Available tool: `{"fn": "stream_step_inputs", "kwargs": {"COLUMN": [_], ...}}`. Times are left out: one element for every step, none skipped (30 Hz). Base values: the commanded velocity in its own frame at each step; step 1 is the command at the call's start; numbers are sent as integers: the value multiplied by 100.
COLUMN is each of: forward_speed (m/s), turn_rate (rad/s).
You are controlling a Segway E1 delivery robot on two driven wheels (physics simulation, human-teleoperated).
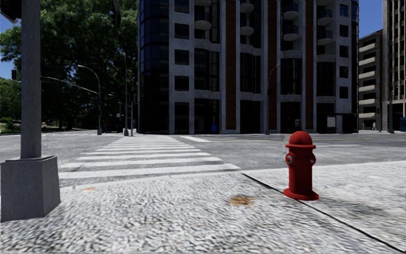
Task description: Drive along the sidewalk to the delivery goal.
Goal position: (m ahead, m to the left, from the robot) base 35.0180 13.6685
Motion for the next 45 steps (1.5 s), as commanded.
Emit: {"fn": "stream_step_inputs", "kwargs": {"forward_speed": [200, 200, 200, 200, 200, 200, 200, 200, 200, 200, 200, 200, 200, 200, 200, 200, 200, 200, 200, 200, 200, 200, 200, 200, 200, 200, 200, 200, 200, 200, 200, 200, 200, 200, 200, 200, 200, 200, 200, 200, 200, 200, 200, 200, 191], "turn_rate": [21, 21, 21, 21, 21, 23, 27, 28, 28, 31, 32, 32, 33, 33, 34, 35, 36, 36, 36, 36, 37, 37, 37, 37, 40, 42, 43, 42, 42, 41, 41, 40, 0, 0, 0, 0, 0, 0, 0, 0, 0, 0, 0, 0, 0]}}
